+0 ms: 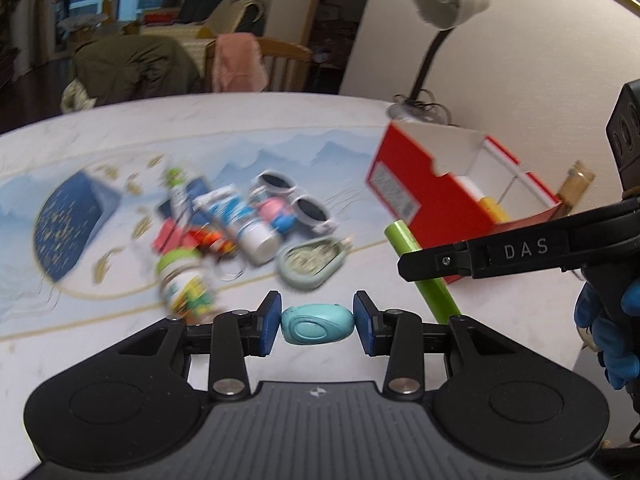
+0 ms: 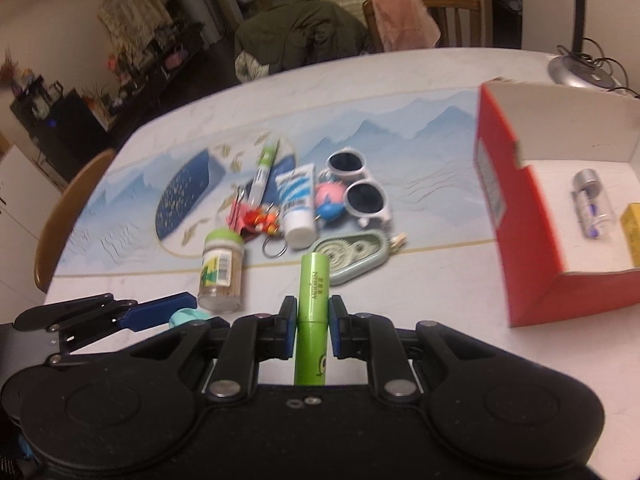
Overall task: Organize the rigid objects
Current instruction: 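Carry both items into the red box and open both tools to release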
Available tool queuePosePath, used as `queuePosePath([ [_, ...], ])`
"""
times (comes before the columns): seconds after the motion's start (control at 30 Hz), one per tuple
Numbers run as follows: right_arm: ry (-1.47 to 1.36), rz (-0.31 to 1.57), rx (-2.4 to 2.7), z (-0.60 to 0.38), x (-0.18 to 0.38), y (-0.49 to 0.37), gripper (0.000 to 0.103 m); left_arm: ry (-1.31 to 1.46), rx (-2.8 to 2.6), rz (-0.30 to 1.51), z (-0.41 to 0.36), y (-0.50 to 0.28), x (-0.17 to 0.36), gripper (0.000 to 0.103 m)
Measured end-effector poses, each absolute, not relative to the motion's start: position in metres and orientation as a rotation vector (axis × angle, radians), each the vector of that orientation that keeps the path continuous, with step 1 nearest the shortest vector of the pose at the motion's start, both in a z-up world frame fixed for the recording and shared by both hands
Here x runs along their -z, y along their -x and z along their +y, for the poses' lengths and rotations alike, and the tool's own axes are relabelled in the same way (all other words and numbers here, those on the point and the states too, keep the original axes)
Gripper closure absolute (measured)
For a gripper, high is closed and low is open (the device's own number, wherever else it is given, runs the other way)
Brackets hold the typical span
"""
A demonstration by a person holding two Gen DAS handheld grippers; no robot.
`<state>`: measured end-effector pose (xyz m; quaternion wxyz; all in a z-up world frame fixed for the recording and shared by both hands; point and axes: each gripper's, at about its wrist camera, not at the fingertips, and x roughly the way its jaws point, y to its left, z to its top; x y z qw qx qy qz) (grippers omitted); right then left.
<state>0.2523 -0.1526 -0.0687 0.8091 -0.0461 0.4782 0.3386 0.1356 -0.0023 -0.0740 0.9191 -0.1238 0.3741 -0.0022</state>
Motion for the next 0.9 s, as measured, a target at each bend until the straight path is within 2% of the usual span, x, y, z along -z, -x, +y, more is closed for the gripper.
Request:
queuePosePath([
  [0.47, 0.013, 0.933, -0.632, -0.244, 0.034, -0.313, 0.087, 0.162, 0.105, 0.714, -0.088, -0.219, 0.029, 0.064],
  [0.9, -0.005, 0.903, -0.534, -0.327, 0.031, -0.392, 0.087, 0.094, 0.162, 0.768, -0.164, -0.305, 0.033, 0.065],
])
